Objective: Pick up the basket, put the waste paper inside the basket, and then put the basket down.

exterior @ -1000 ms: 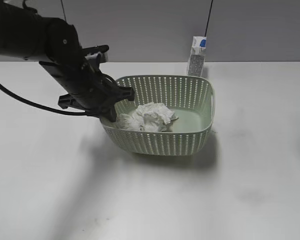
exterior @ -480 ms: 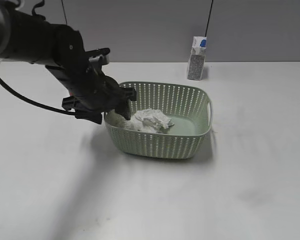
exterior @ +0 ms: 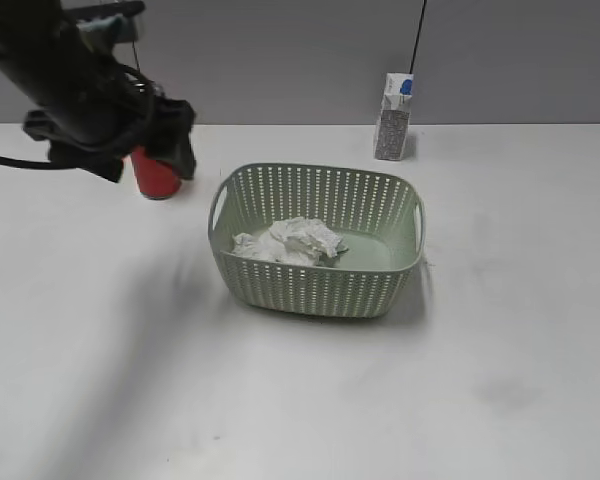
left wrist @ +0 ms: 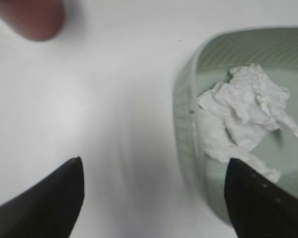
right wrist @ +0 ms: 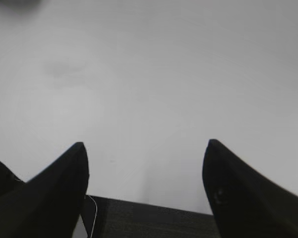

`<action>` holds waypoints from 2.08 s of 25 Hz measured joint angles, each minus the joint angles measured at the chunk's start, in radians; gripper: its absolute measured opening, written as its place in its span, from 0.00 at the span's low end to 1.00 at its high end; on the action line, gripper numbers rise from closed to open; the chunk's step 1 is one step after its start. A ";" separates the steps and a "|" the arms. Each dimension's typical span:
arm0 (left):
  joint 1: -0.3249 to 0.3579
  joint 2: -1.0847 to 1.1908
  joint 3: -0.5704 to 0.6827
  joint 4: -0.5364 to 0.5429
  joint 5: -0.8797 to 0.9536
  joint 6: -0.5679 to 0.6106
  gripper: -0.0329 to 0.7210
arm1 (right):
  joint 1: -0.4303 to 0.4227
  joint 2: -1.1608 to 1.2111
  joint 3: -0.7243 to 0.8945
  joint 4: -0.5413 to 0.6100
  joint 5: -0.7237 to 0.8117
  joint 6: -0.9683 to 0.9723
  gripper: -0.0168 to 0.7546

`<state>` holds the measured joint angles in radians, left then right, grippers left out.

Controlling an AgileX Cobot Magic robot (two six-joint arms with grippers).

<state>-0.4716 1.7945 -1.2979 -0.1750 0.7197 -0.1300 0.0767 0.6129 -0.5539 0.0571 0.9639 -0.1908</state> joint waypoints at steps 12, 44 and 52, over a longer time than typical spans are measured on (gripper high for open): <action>0.380 -0.238 0.000 0.013 0.295 0.328 0.91 | 0.000 -0.504 0.131 0.012 -0.015 0.036 0.72; 0.517 -1.800 0.763 0.077 0.374 0.197 0.82 | 0.000 -0.618 0.134 -0.034 -0.015 0.144 0.72; 0.517 -1.800 0.798 0.101 0.314 0.186 0.82 | 0.000 -0.618 0.136 -0.034 -0.015 0.144 0.72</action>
<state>0.0458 -0.0053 -0.5002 -0.0738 1.0341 0.0561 0.0767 -0.0047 -0.4174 0.0234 0.9490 -0.0467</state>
